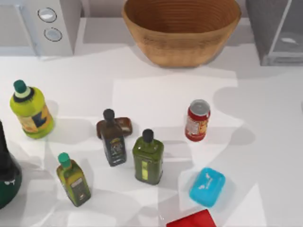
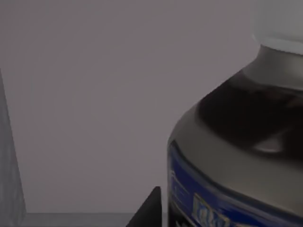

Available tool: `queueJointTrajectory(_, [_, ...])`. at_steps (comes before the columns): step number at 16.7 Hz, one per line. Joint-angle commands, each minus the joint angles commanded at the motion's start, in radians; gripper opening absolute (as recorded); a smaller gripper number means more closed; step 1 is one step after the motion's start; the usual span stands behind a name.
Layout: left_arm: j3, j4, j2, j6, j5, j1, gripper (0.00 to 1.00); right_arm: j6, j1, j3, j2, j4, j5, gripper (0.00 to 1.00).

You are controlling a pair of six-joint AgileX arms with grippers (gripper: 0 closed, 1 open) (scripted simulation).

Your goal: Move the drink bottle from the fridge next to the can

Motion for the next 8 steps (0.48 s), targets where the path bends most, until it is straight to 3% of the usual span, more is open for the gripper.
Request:
queueJointTrajectory(4, [0.000, 0.000, 0.000, 0.000, 0.000, 0.000, 1.00, 0.003, -0.005, -0.040, -0.028, 0.017, -0.007, 0.00])
queueJointTrajectory(8, [0.000, 0.000, 0.000, 0.000, 0.000, 0.000, 1.00, 0.007, -0.027, -0.234, -0.153, 0.081, -0.037, 0.00])
